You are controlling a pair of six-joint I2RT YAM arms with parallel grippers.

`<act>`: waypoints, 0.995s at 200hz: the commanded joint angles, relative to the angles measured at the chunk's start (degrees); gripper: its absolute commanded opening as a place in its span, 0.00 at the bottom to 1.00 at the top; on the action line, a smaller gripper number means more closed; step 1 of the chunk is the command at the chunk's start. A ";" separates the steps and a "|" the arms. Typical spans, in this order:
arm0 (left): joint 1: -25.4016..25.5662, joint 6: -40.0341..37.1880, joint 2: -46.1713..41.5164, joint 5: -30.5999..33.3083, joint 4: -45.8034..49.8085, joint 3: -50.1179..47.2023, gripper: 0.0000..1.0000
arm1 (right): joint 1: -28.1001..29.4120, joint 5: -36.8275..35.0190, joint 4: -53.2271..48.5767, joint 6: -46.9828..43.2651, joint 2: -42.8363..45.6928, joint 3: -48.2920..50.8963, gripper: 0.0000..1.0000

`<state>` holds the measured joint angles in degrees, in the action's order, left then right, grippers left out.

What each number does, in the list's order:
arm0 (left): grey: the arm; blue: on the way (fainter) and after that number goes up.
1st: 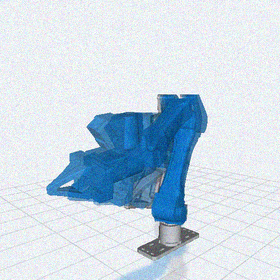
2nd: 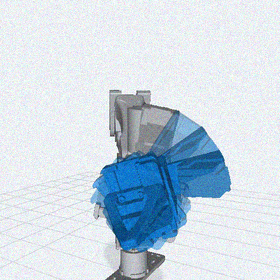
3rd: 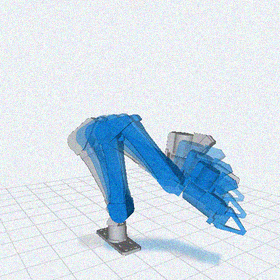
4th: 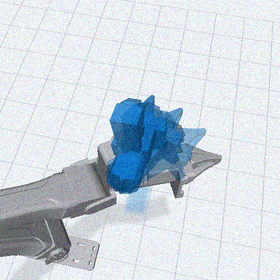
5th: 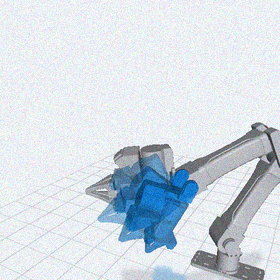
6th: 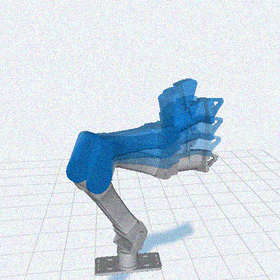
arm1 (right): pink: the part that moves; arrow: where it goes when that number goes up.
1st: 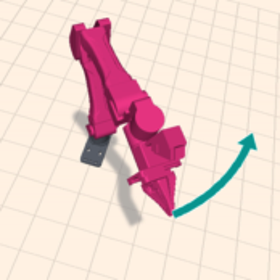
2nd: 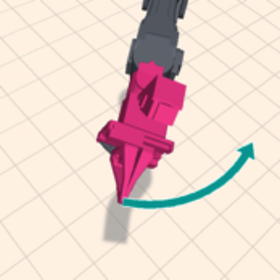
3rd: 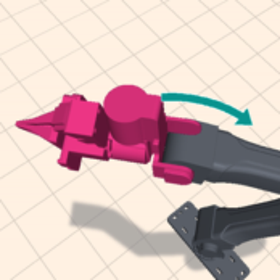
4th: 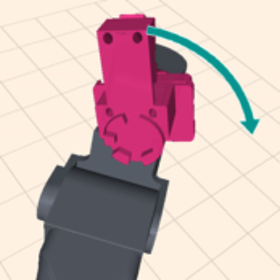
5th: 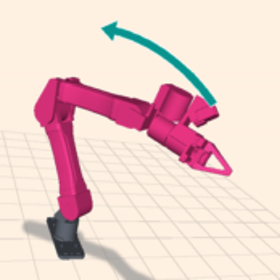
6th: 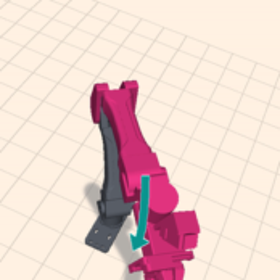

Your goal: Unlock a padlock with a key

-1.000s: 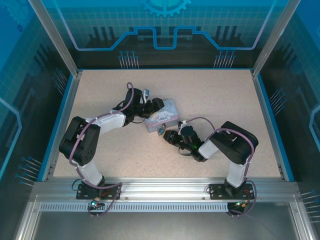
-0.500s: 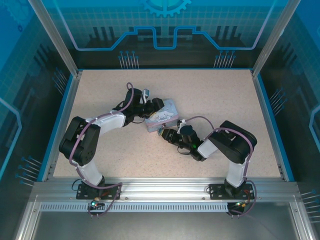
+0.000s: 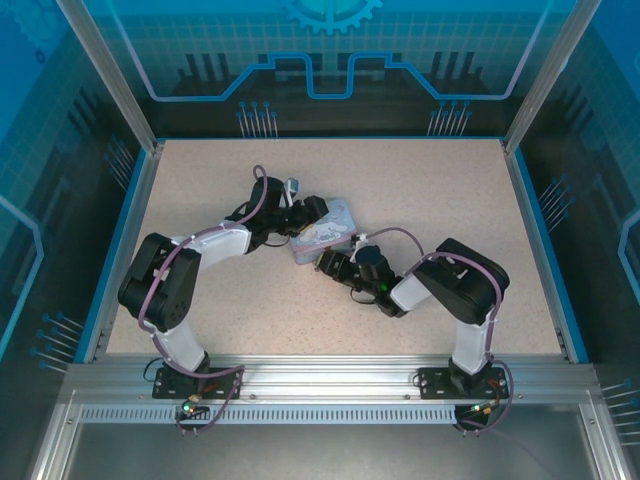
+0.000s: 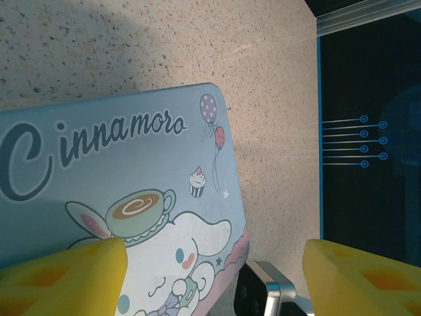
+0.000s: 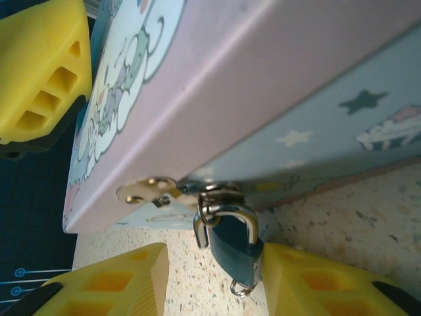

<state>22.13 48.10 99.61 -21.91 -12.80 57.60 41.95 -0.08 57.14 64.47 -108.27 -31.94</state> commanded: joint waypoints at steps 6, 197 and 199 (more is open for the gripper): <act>0.35 0.73 0.42 0.20 -0.12 -1.05 0.72 | -0.38 -2.21 -5.16 -0.70 -2.94 -0.55 0.42; 0.40 0.95 0.23 0.12 -0.43 -1.33 0.72 | 2.08 -2.38 -2.75 -0.33 -1.97 0.33 0.49; 0.44 0.99 0.23 0.12 -0.44 -1.35 0.72 | 2.14 -2.38 -2.87 -0.31 -1.89 0.29 0.49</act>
<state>22.15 48.12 99.61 -21.91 -13.13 57.58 42.35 -2.59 58.92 62.76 -109.21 -32.84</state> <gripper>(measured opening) 0.723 0.501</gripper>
